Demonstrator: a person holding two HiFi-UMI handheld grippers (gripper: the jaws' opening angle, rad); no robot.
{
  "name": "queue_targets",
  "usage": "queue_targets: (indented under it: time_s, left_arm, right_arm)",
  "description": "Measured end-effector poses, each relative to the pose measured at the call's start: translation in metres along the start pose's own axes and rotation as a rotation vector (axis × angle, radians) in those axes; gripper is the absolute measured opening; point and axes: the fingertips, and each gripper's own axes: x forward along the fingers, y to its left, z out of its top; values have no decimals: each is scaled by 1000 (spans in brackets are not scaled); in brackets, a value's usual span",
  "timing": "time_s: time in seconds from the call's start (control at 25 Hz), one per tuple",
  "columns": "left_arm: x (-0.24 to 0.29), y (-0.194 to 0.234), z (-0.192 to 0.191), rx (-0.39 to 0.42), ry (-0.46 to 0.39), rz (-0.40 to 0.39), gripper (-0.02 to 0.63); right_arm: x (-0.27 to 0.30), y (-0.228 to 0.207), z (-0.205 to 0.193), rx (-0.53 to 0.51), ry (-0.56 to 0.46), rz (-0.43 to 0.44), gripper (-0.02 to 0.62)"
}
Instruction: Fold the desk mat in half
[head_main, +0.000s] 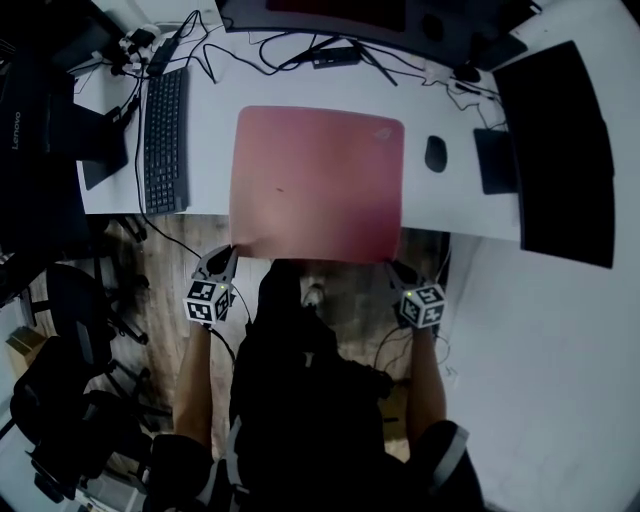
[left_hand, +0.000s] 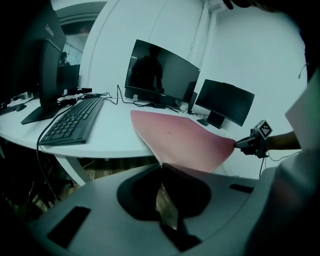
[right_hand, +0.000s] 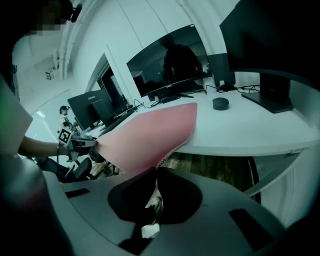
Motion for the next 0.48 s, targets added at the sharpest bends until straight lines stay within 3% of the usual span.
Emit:
queue_targets:
  time_s: [0.32,0.48]
  left_arm:
    - [-16,-11,46,-20,20,-36,20]
    - [-20,-12,67,-69,16,-62,19]
  right_arm:
    - [-19,20,59,8,-5,45,20]
    - [-22,24,84,30,6,37,20]
